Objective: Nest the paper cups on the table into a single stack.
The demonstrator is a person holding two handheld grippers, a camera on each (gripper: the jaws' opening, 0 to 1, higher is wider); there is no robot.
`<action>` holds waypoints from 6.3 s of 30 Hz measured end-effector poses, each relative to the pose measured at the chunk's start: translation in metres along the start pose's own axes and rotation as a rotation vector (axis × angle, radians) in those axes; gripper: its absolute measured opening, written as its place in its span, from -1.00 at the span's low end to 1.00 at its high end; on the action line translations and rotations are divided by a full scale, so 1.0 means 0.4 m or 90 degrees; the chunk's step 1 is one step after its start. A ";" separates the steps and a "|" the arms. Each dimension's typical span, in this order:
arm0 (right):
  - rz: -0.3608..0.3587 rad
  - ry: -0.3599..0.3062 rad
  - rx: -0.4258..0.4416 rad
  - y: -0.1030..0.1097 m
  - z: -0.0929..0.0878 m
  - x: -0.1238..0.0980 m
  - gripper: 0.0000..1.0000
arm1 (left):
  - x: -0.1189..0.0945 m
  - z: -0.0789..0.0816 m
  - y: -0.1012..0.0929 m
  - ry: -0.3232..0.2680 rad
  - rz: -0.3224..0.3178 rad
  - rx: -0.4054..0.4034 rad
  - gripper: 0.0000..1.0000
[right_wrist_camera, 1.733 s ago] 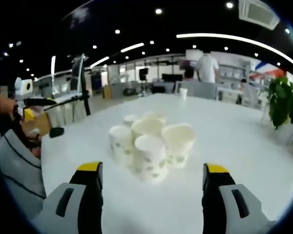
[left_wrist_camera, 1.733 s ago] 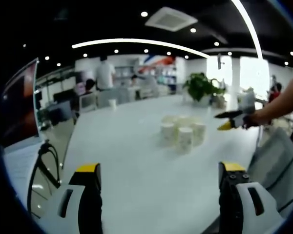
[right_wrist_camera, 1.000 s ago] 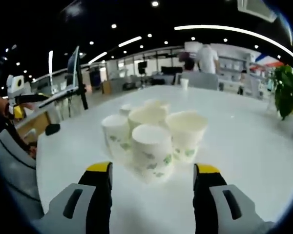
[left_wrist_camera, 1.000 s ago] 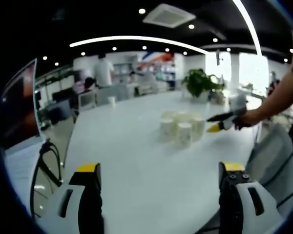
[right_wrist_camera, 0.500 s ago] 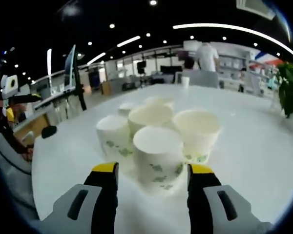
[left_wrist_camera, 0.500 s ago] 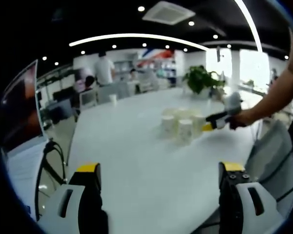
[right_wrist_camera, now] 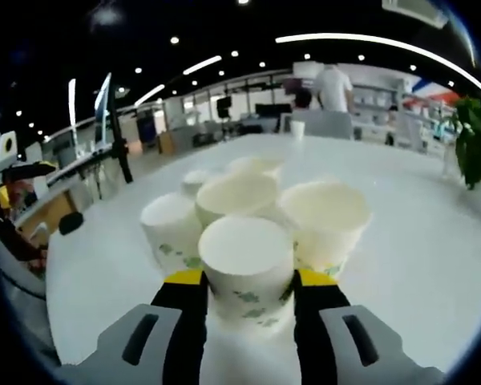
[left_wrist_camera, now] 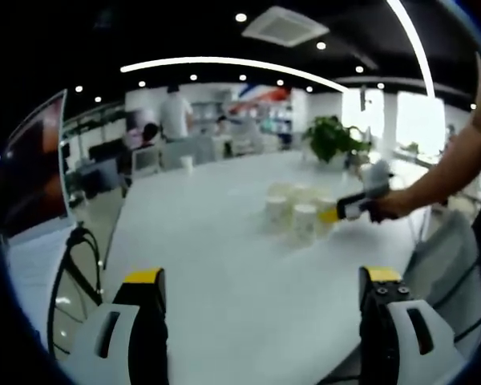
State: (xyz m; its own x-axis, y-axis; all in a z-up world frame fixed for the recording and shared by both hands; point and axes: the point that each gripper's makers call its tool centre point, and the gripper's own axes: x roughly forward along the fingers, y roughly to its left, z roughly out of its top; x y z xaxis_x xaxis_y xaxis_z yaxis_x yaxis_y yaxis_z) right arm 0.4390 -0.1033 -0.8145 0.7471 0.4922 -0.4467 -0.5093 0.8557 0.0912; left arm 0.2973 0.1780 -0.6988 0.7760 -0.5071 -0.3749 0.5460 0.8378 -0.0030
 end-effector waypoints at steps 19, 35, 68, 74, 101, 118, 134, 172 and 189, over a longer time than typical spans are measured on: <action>0.004 -0.017 -0.009 0.003 0.048 -0.044 -0.26 | 0.011 0.014 -0.014 -0.009 -0.013 0.008 1.00; 0.012 -0.023 -0.044 0.016 0.145 -0.105 -0.28 | 0.021 0.028 -0.016 -0.024 -0.016 0.001 1.00; 0.049 -0.032 -0.098 0.078 0.245 -0.161 -0.29 | 0.021 0.030 -0.065 -0.023 -0.053 0.015 1.00; 0.073 -0.041 -0.108 0.117 0.265 -0.169 -0.29 | 0.023 0.033 -0.070 -0.026 -0.054 0.012 1.00; 0.169 -0.039 -0.146 0.228 0.287 -0.215 -0.29 | 0.046 0.041 -0.118 -0.025 -0.076 0.002 0.97; 0.214 -0.079 -0.149 0.295 0.328 -0.262 -0.29 | 0.065 0.050 -0.163 -0.022 -0.105 -0.001 0.93; 0.279 -0.087 -0.147 0.365 0.328 -0.308 -0.29 | 0.081 0.062 -0.198 -0.024 -0.131 -0.007 0.91; 0.417 -0.139 -0.204 0.520 0.296 -0.369 -0.29 | 0.083 0.080 -0.333 -0.012 -0.280 -0.082 0.31; 0.446 -0.139 -0.168 0.512 0.289 -0.376 -0.28 | 0.053 0.161 -0.389 -0.057 -0.395 -0.160 0.07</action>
State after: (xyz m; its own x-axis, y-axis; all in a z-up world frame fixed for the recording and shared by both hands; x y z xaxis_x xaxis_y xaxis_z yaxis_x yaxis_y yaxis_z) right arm 0.2716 0.0162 -0.6258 0.2670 0.9476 -0.1755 -0.9578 0.2810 0.0603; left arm 0.2490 0.0237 -0.6464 0.3708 -0.9155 -0.1564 0.8176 0.4016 -0.4126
